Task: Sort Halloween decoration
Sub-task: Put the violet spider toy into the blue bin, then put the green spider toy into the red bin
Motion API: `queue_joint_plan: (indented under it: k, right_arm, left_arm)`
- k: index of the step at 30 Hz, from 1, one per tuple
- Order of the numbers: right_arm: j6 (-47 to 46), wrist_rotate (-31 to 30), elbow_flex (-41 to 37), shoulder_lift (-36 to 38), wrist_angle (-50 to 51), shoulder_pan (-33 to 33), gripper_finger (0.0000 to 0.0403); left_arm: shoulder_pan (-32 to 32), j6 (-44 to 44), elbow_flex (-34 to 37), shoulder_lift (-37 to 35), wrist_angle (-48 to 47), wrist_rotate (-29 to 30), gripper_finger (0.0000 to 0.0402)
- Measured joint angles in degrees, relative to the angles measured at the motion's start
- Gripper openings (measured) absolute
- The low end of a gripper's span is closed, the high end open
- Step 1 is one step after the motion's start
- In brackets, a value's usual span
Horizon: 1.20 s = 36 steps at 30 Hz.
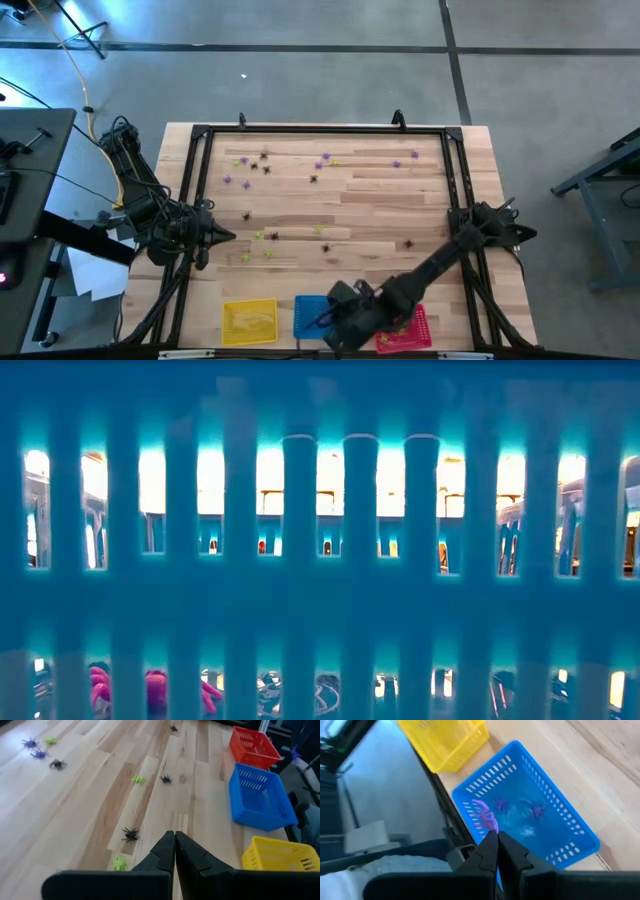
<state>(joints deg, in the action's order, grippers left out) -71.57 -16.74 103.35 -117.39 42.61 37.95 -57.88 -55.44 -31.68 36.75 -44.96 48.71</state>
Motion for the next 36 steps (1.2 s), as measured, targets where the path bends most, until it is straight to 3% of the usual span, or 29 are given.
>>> queue_joint_plan:
  k: [4, 16, 20, 29, 33, 36]
  right_arm:
    - [0.0, -2.2, 0.0, -2.0, 0.0, 0.7, 0.0004]
    - [3.2, 4.6, 0.0, -3.3, -0.5, -3.0, 0.0083]
    - [5.0, 8.3, 0.0, -3.2, -0.4, -4.2, 0.0091]
    - [5.0, 11.0, 1.4, -3.2, 9.1, -4.6, 0.0092]
    - [5.0, 10.8, 3.6, -3.2, 16.8, -4.5, 0.0092]
    - [5.0, 10.1, 4.3, -3.1, 20.8, -4.2, 0.0092]
  left_arm:
    - [0.0, 0.0, 0.0, 0.1, 0.2, -0.6, 0.0001]
    - [0.0, 3.1, 0.0, 1.1, 1.1, -1.5, 0.0001]
    - [0.1, 9.3, 0.0, 2.8, 9.3, -1.7, 0.0001]
    - [2.7, 35.0, 0.0, 13.0, 32.7, -1.4, 0.0001]
    - [6.6, 37.0, 0.0, 17.6, 35.2, 6.9, 0.0001]
    - [9.5, 32.9, 0.0, 19.8, 31.6, 5.5, 0.0001]
